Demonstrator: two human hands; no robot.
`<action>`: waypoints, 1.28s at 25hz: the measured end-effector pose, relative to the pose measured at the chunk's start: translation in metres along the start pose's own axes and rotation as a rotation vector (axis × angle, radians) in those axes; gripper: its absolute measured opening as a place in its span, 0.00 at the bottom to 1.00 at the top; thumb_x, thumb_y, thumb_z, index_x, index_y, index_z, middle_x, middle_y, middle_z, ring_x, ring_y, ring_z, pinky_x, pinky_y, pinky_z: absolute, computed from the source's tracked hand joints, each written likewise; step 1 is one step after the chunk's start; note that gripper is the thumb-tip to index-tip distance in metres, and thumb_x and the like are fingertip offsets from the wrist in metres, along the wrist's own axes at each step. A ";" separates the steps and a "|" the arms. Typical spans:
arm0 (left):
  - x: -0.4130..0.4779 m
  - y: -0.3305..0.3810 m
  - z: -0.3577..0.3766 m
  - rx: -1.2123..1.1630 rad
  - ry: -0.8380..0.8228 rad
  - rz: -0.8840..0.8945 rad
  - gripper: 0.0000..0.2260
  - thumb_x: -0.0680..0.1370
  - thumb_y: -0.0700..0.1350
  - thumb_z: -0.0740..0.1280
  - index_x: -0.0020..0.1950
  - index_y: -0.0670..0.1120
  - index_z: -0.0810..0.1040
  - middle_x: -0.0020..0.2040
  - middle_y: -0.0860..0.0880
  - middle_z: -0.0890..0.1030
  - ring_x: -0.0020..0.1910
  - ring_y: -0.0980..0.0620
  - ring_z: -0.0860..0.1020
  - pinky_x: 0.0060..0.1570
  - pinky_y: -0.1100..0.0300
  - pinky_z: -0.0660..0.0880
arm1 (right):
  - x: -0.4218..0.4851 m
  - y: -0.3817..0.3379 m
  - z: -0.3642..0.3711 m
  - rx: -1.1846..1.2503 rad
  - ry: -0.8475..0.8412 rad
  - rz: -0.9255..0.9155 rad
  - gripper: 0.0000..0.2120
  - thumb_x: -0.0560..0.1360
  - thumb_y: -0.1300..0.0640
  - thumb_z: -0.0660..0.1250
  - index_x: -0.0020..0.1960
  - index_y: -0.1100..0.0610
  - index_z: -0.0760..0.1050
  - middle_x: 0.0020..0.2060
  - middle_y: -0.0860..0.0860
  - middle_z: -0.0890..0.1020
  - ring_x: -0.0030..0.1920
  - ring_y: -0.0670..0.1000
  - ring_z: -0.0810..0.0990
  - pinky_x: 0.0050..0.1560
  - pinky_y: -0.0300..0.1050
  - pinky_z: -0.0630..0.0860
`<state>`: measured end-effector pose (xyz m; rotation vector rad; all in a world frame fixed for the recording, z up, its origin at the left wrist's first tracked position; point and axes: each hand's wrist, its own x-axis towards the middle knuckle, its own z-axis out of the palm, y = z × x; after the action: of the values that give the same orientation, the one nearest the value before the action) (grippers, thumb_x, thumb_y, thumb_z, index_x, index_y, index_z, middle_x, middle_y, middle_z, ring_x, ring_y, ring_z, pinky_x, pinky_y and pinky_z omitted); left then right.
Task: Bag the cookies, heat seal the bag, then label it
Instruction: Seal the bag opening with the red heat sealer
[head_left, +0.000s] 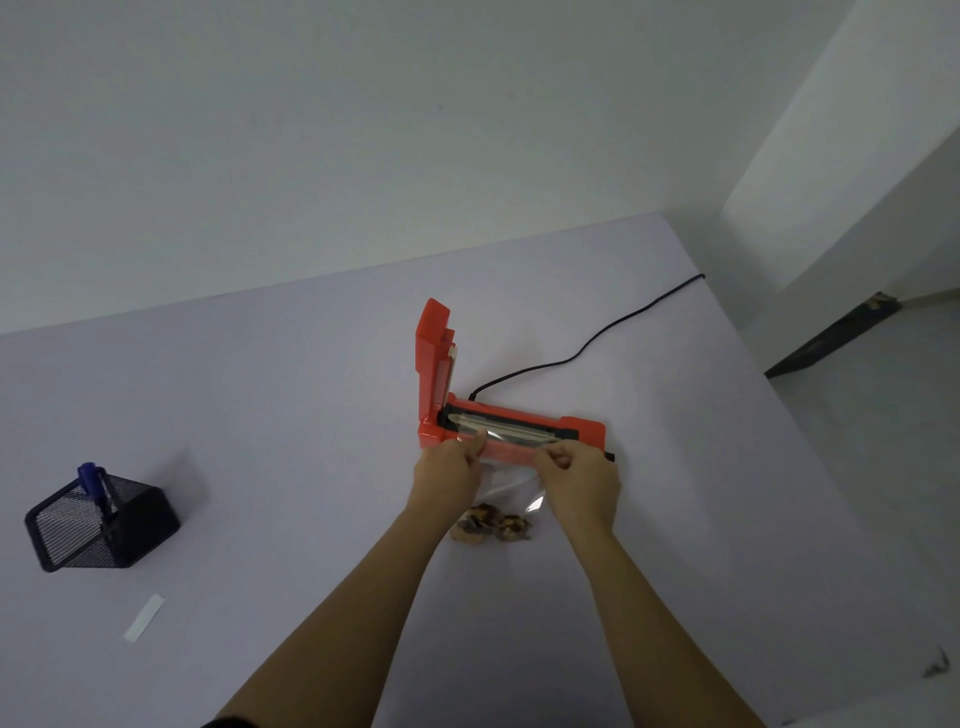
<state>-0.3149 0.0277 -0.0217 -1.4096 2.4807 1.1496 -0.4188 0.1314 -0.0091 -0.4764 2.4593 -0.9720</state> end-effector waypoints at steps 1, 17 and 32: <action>0.001 0.000 0.000 0.004 0.001 -0.005 0.19 0.78 0.39 0.57 0.66 0.54 0.74 0.51 0.43 0.82 0.43 0.42 0.81 0.49 0.52 0.79 | -0.001 -0.002 0.000 0.013 0.005 -0.031 0.05 0.73 0.57 0.67 0.43 0.57 0.81 0.31 0.47 0.79 0.31 0.46 0.76 0.29 0.33 0.67; -0.012 -0.016 0.003 -0.191 0.085 0.006 0.20 0.78 0.39 0.59 0.69 0.52 0.71 0.48 0.41 0.83 0.33 0.46 0.82 0.41 0.60 0.78 | 0.009 -0.005 0.001 0.220 -0.212 -0.025 0.08 0.76 0.52 0.65 0.45 0.55 0.81 0.36 0.48 0.84 0.31 0.43 0.82 0.32 0.34 0.75; -0.007 -0.025 0.001 -0.356 0.008 -0.097 0.21 0.78 0.41 0.58 0.69 0.59 0.69 0.45 0.41 0.82 0.42 0.44 0.81 0.49 0.56 0.79 | -0.001 -0.023 0.005 0.308 -0.287 -0.245 0.10 0.74 0.55 0.68 0.36 0.44 0.80 0.33 0.47 0.84 0.36 0.48 0.83 0.46 0.51 0.81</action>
<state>-0.2922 0.0257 -0.0341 -1.5942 2.2626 1.6262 -0.4118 0.1136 0.0044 -0.7630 1.9853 -1.2575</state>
